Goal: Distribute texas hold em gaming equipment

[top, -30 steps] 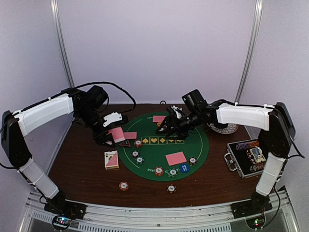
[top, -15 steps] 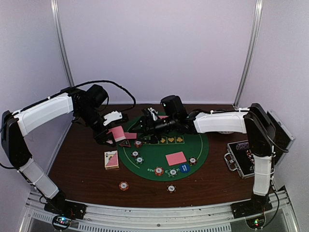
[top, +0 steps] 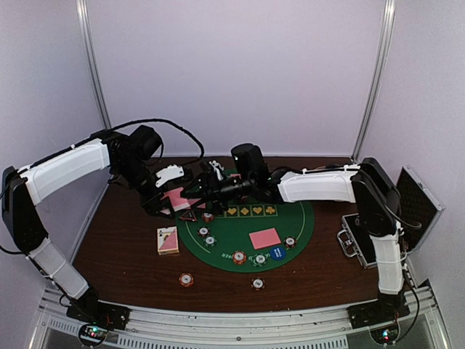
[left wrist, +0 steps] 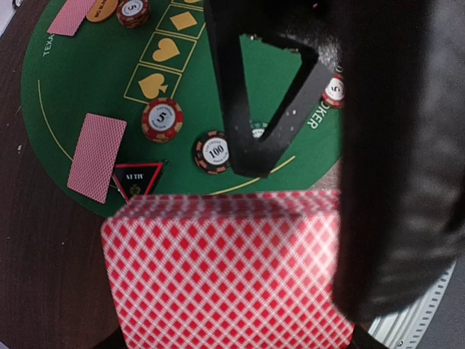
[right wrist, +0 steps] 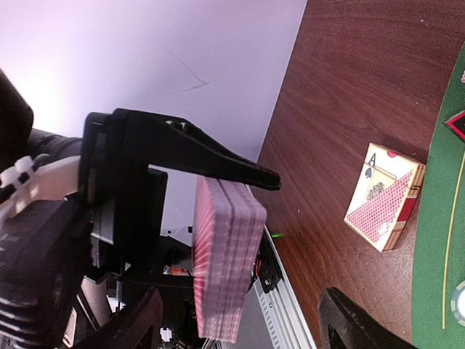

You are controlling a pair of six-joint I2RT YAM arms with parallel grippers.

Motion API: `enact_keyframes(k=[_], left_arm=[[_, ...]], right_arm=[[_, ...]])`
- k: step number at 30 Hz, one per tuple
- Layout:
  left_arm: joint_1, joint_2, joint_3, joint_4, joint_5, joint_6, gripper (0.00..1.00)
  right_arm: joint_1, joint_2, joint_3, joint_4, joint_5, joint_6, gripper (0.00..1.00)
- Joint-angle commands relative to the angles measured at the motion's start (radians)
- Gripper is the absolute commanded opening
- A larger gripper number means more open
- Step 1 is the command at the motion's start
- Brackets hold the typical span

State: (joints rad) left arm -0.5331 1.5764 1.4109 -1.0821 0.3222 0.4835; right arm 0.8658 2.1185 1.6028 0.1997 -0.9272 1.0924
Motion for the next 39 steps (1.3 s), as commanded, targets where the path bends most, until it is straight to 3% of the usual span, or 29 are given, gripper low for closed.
enact_keyframes(k=[1,20,39], left_arm=[[-0.004,-0.001,0.044,0.027,0.034,-0.01,0.0],[-0.01,-0.006,0.034,0.028,0.034,-0.005,0.0],[-0.01,-0.034,0.014,0.028,0.013,0.01,0.0]], right_arm=[[0.013,0.036,0.053,0.035,-0.028,0.019,0.77],[0.027,0.183,0.204,0.076,-0.07,0.096,0.75],[-0.014,0.081,0.04,0.028,-0.079,0.018,0.59]])
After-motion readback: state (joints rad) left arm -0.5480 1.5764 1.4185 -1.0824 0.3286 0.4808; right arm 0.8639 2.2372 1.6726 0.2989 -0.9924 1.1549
